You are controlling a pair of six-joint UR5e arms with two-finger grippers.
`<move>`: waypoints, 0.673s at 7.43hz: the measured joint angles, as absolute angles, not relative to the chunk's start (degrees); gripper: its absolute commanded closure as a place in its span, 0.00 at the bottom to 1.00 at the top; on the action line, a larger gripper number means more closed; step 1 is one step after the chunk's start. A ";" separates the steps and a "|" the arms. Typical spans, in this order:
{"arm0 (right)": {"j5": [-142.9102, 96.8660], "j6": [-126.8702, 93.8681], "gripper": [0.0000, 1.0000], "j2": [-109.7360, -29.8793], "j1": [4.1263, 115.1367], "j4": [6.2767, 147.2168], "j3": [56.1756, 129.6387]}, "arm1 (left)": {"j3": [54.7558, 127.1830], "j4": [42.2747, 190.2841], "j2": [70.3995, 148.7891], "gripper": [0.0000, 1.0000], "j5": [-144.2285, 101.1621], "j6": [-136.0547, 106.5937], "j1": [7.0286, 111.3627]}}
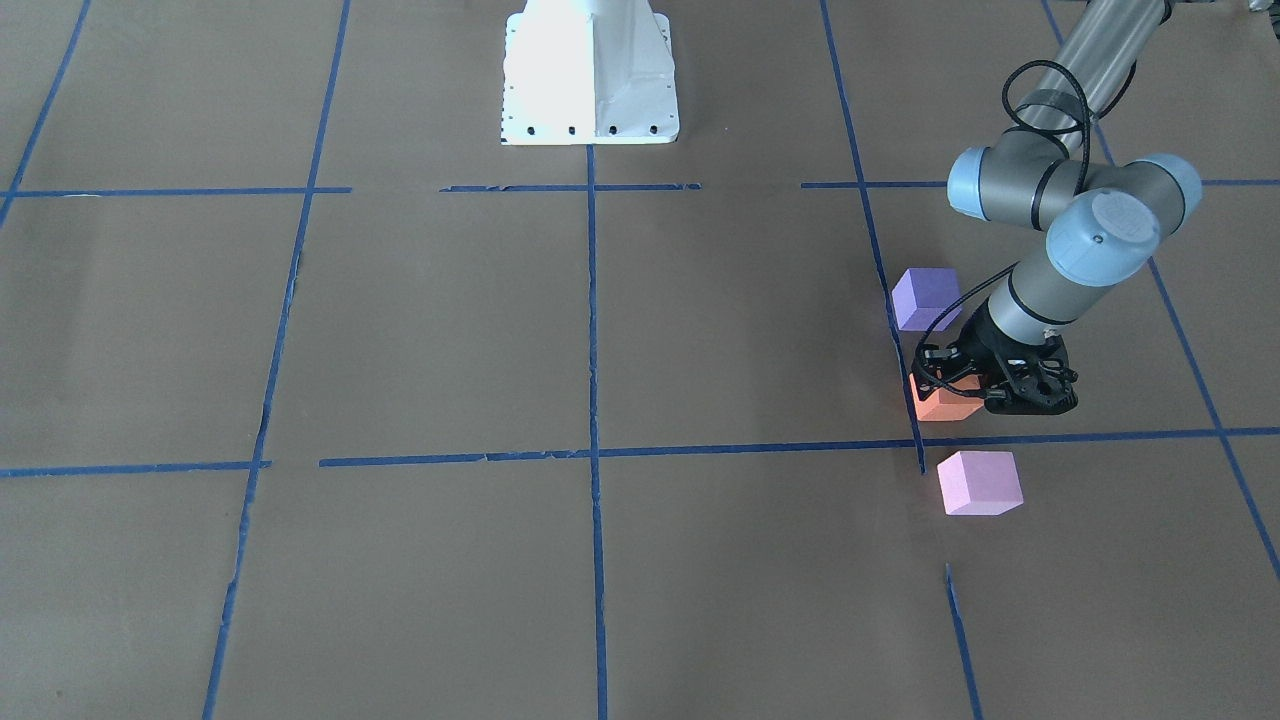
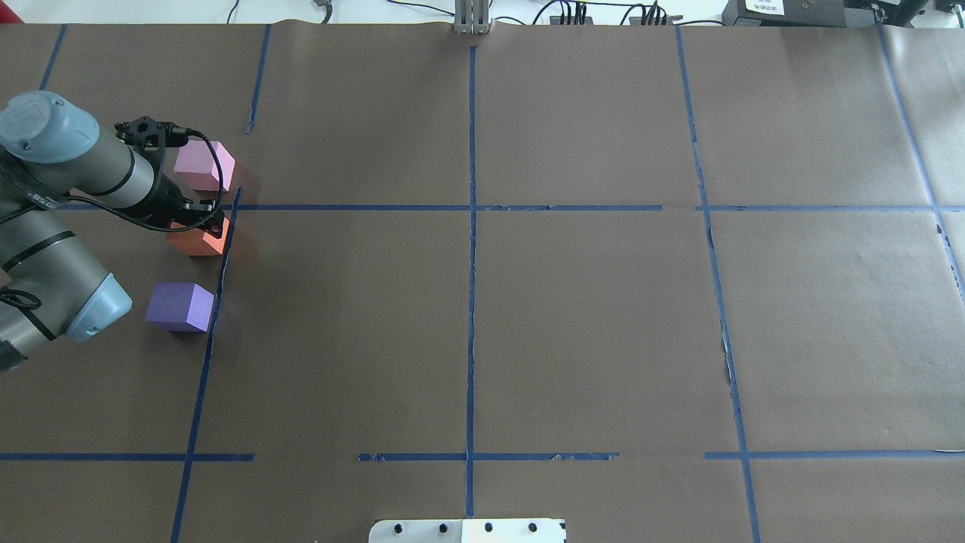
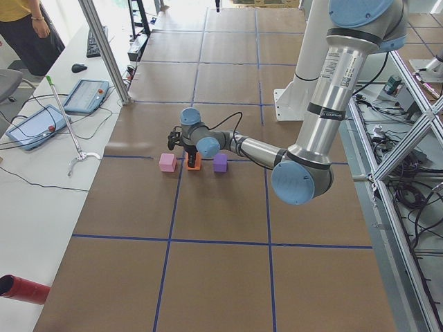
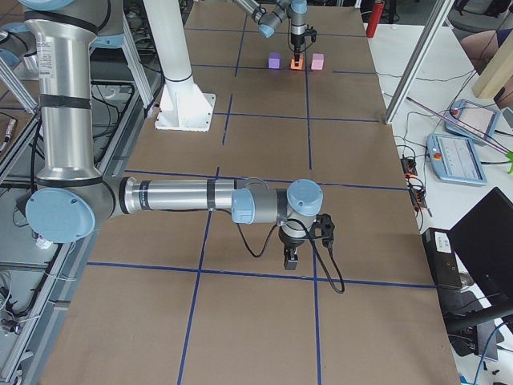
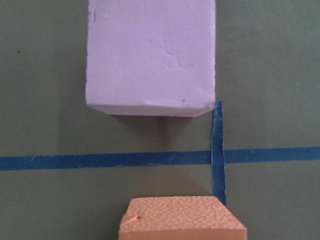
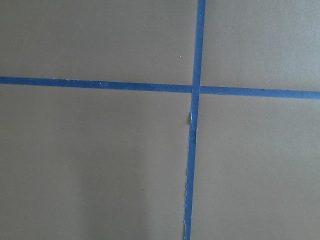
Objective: Arrange blocks in a line
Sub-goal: 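Lower the orange cube between the pink and purple cubes, aligning it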
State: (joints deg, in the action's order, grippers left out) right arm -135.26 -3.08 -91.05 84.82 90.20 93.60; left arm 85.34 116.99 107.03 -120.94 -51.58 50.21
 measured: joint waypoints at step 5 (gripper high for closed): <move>-135.26 -3.08 0.00 -91.05 84.82 90.18 93.60 | 85.18 116.73 106.67 0.38 -121.10 -52.56 50.27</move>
State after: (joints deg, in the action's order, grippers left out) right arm -135.26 -3.08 -91.05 84.82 90.18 93.60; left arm 85.18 116.73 106.67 -121.10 -52.56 50.27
